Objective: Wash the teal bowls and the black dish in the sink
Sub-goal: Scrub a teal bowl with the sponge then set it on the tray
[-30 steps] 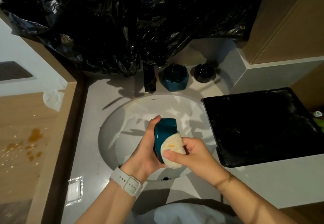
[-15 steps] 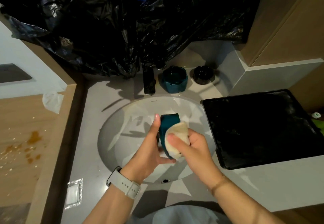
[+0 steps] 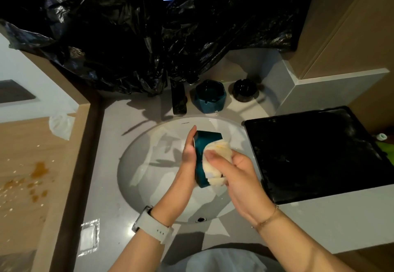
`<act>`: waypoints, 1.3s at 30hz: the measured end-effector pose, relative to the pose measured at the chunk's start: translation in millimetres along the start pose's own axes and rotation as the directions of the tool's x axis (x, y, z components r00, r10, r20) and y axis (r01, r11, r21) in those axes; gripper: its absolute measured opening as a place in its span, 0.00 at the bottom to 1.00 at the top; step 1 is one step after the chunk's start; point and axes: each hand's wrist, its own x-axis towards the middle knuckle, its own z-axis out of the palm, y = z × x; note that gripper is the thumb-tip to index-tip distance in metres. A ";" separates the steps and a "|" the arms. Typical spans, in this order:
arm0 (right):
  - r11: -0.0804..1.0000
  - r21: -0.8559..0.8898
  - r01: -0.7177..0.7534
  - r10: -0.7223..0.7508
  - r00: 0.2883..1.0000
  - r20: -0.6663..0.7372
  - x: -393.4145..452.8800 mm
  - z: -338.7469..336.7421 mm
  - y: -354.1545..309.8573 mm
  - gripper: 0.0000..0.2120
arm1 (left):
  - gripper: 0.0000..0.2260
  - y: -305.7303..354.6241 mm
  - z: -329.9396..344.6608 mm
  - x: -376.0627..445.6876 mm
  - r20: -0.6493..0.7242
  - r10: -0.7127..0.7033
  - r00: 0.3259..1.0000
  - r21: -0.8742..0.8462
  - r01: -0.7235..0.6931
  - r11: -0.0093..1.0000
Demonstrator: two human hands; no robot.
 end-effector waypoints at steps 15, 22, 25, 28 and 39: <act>0.999 -0.003 -0.049 0.049 0.998 -0.041 -8.4 -5.3 1.9 0.15 | 0.29 -8.9 1.2 -9.3 0.079 -0.059 0.995 -0.122 0.069 0.990; 0.953 -0.279 0.118 -0.126 0.992 -0.012 -19.3 1.4 11.5 0.11 | 0.31 16.7 -4.6 -11.6 0.154 -0.375 0.914 -0.342 0.405 0.848; 0.957 -0.274 0.095 -0.099 0.995 0.002 -18.1 0.5 8.6 0.09 | 0.27 18.7 5.2 -17.0 0.025 -0.296 0.955 -0.194 0.295 0.936; 0.999 -0.024 -0.026 0.026 1.000 0.007 -19.3 -6.3 5.8 0.10 | 0.20 11.2 13.7 -22.1 -0.013 -0.039 0.999 0.024 0.039 0.999; 0.966 -0.244 0.091 -0.081 0.995 0.050 -32.7 1.0 19.2 0.10 | 0.34 18.5 -14.8 -29.7 0.200 -0.409 0.891 -0.328 0.454 0.828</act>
